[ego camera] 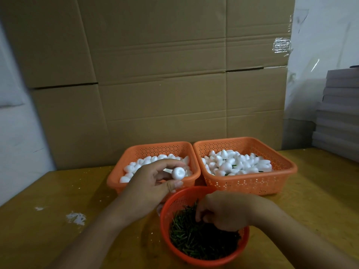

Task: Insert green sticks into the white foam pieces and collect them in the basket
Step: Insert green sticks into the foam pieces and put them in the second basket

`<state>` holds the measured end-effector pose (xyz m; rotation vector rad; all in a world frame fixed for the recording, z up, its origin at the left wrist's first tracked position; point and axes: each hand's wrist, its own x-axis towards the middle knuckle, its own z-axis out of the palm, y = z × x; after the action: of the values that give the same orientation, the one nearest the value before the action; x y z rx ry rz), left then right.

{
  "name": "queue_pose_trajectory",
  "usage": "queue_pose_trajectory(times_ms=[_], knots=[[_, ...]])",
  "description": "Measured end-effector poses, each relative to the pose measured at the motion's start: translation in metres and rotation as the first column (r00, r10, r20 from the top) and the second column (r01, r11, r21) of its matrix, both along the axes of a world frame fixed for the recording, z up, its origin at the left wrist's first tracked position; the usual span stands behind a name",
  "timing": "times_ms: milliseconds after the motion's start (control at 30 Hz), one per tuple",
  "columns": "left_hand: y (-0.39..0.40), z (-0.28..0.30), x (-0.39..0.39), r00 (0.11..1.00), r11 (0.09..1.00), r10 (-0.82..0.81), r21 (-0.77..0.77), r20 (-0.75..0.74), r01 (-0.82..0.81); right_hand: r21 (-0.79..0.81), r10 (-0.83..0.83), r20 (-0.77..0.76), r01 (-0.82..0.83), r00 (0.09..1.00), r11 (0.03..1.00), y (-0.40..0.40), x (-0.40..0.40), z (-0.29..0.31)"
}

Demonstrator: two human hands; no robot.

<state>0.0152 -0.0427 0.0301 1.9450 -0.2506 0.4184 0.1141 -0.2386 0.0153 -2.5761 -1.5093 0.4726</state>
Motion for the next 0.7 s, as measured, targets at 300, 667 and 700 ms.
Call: queue_pose_trajectory(times_ms=[300,667,700], knots=[[-0.0029,0.0023,-0.0021,0.998,0.999,-0.029,0.032,0.049,0.027,0.031,-0.031,-0.044,0.033,0.999,0.999,0.0009,0.0008,-0.0006],[0.0025,0.01,-0.0021,0.997,0.919,-0.045,-0.393,-0.061,0.018,0.028,-0.041,-0.027,0.042,0.999,0.999,0.0021,-0.001,-0.0005],[0.0041,0.0107,-0.0024,0.996,0.904,-0.069,-0.426,-0.064,0.036,0.024,-0.039,-0.024,0.04,0.999,0.999,0.0018,-0.0018,0.0004]])
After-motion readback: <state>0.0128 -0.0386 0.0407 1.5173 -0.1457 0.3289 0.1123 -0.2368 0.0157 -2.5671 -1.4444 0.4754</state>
